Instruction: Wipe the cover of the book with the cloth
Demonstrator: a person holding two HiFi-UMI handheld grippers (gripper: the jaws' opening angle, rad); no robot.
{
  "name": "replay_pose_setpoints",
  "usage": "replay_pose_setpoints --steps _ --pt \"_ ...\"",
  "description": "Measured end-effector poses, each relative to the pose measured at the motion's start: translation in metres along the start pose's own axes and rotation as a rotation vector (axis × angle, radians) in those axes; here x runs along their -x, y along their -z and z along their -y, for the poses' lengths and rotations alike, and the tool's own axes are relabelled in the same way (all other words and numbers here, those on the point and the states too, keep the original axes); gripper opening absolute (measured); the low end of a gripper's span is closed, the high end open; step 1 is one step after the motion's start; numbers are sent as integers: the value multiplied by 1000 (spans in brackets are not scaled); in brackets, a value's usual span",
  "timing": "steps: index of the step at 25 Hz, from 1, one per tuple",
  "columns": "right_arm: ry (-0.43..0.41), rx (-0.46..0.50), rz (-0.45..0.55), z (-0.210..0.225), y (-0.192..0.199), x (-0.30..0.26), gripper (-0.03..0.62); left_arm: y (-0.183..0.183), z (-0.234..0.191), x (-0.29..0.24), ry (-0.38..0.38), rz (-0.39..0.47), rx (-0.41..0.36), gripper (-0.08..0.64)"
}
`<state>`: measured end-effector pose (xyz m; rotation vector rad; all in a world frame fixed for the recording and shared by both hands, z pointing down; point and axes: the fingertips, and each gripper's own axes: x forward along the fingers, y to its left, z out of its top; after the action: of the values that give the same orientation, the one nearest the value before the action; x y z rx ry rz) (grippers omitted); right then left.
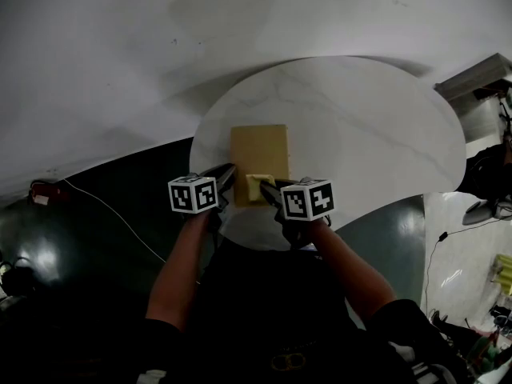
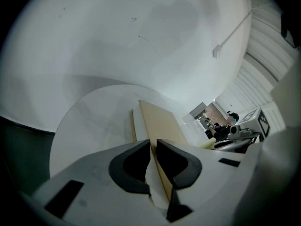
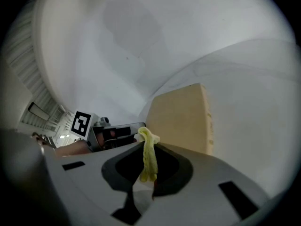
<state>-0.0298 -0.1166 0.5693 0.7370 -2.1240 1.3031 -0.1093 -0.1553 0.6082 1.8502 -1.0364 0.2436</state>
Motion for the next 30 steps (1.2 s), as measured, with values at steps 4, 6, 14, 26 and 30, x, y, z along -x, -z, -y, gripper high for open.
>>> replay_pose_setpoints --steps 4,6,14,26,30 --pt "-21 7 -30 -21 10 -17 87 0 0 0 3 1 0 44" --pt "-21 15 -42 -27 15 -24 87 0 0 -1 6 3 1 44" --pt "35 52 -69 -28 26 -38 87 -1 3 1 12 7 -1 44" --pt "63 34 -89 -18 29 -37 87 -1 2 2 14 11 3 44" --pt "72 28 -81 -11 29 -33 87 -1 1 1 12 13 2 44"
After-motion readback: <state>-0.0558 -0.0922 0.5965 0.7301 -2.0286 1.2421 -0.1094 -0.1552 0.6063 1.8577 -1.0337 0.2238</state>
